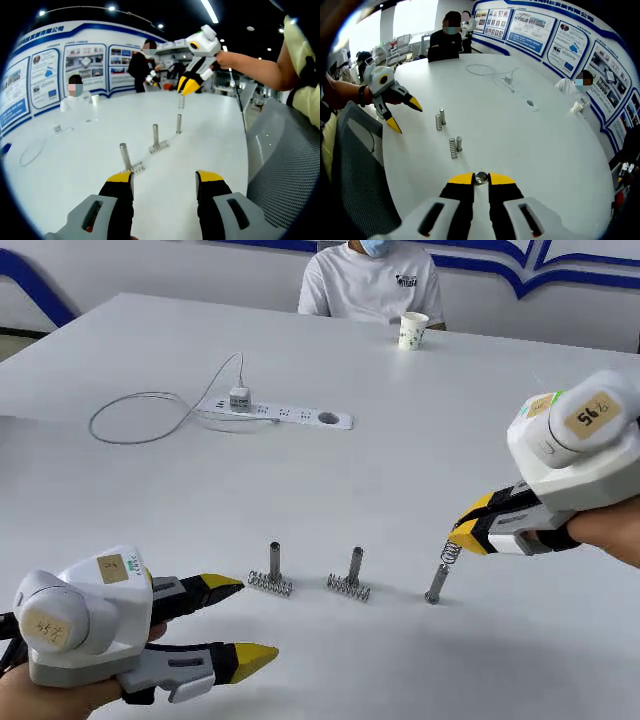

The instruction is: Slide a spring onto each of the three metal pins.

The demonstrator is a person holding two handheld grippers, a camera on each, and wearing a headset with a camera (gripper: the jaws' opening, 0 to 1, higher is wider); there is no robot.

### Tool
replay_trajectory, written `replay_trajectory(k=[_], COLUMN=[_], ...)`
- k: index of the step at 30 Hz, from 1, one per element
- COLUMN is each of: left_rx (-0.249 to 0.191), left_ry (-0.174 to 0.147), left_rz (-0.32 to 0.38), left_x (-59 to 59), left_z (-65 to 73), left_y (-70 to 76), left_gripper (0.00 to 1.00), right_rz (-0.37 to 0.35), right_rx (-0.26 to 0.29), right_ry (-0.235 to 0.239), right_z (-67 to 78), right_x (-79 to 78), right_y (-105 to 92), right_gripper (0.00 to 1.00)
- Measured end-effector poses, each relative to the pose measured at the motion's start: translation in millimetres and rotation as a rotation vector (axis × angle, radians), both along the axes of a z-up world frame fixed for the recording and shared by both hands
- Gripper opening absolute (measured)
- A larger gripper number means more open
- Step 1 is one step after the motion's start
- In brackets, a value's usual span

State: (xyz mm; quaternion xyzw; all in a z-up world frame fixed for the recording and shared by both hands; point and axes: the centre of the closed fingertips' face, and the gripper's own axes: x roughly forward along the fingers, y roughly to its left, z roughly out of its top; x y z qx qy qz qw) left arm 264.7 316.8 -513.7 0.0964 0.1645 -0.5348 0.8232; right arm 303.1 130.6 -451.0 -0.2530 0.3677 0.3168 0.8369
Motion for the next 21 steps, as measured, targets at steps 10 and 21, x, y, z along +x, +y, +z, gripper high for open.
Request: replay_trajectory(k=[10, 21], left_rx=[-0.006, -0.005], left_ry=[0.004, 0.01], left_rz=[0.006, 0.002], left_x=[1.4, 1.6], left_z=[-0.5, -2.2], left_y=[0.7, -0.1], left_gripper=[0.51, 0.5], right_rz=[-0.006, -0.012], right_rx=[-0.016, -0.014], right_ry=[0.02, 0.038], right_z=[-10.4, -18.4], right_x=[2.5, 3.3], right_y=[-1.7, -2.4], right_gripper=[0.11, 0.12])
